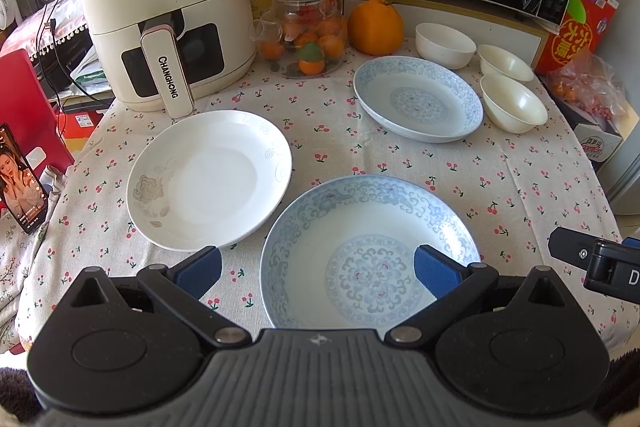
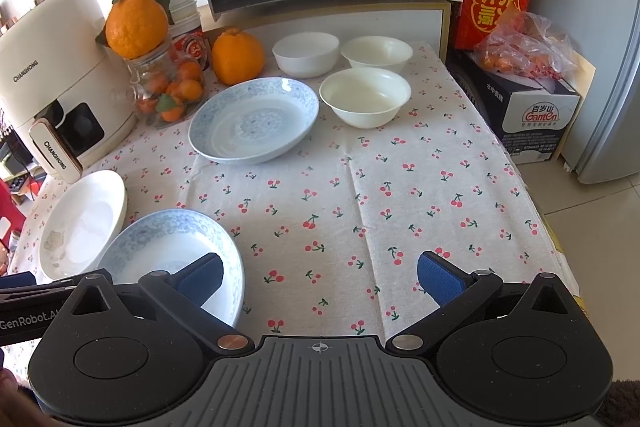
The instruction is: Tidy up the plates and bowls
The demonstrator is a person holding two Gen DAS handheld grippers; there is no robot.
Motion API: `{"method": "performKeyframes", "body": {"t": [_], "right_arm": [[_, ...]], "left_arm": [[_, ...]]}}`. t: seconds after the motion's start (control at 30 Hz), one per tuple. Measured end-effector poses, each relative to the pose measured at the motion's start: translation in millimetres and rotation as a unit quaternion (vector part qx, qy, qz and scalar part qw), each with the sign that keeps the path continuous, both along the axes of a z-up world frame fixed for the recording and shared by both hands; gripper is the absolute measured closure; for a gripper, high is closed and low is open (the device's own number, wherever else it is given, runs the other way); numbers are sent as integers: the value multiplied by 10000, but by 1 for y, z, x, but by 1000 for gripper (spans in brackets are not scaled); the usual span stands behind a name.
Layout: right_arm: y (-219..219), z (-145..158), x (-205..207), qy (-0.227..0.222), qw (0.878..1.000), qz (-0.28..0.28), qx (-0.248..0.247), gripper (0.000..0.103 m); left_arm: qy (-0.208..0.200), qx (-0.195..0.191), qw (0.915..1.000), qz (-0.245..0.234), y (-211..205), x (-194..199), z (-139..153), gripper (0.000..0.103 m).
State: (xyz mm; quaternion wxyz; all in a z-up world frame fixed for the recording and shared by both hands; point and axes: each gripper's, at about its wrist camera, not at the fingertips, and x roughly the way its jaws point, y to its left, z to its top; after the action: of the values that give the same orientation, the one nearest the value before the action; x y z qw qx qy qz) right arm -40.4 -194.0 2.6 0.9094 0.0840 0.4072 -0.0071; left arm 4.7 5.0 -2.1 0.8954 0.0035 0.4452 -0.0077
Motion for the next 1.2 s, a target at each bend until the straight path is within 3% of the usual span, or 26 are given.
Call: {"method": "performKeyframes", "body": {"t": [0.53, 0.97, 1.2], "right_arm": [[0, 9, -1, -10, 10000, -97, 8, 0], [0, 62, 11, -379, 9991, 23, -189, 0], [-4, 71, 36, -543, 9982, 156, -191, 0]], "left_arm": [[-20, -15, 10000, 30, 0, 0, 3, 0], [-41, 26, 10000, -37, -10, 19, 22, 0], [-222, 299, 9993, -71, -18, 39, 30, 0]]}}
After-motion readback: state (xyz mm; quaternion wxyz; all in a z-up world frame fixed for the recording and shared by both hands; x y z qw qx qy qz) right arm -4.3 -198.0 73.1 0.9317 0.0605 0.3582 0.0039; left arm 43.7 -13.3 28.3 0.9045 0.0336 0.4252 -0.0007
